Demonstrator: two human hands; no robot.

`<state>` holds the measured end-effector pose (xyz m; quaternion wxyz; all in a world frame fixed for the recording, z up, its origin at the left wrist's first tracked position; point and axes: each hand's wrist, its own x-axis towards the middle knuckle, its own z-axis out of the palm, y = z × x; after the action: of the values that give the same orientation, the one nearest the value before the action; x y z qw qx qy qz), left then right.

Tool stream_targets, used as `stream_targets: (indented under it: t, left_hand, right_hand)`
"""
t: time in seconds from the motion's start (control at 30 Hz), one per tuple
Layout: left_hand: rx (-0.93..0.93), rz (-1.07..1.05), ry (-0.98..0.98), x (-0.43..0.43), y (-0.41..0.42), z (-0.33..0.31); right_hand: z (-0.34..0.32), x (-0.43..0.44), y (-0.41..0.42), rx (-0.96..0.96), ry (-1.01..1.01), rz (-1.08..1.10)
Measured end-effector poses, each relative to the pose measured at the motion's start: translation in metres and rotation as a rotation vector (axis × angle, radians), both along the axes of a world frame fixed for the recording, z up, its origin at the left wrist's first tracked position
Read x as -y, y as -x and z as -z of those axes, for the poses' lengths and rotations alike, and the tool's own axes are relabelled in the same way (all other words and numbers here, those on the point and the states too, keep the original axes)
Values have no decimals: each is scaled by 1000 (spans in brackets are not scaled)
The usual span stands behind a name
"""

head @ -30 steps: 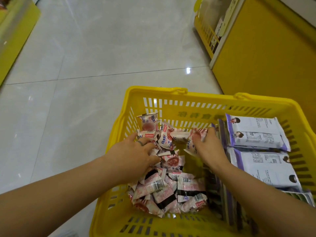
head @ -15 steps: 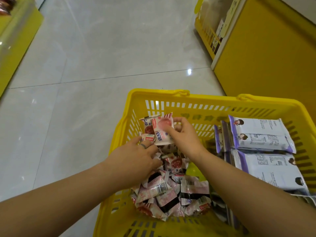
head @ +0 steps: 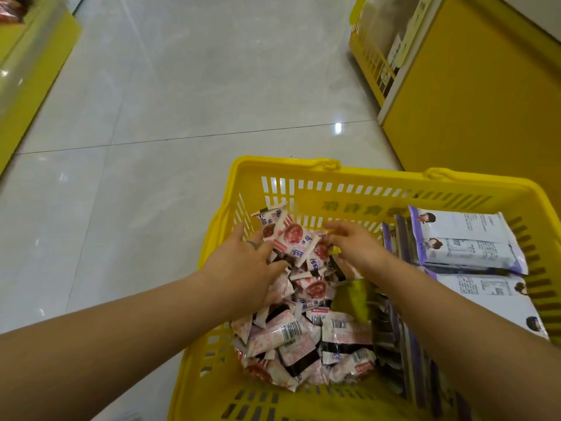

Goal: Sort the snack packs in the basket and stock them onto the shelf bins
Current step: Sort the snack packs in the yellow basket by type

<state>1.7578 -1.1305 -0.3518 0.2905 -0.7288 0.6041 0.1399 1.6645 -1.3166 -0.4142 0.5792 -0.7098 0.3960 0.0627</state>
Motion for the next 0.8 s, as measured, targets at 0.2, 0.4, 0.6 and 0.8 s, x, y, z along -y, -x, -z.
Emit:
stream_targets:
  t: [0.2, 0.4, 0.6, 0.8]
  left_hand:
    - [11, 10, -22, -1, 0, 3]
    - [-22, 37, 65, -4, 0, 6]
    - [-61, 65, 147, 0, 1, 9]
    - [-52, -13, 17, 13, -5, 16]
  right_hand:
    - [43, -4, 13, -106, -48, 64]
    - [48, 1, 13, -133, -259, 111]
    - [35, -32, -8, -31, -292, -9]
    - [23, -38, -6, 65, -447, -37]
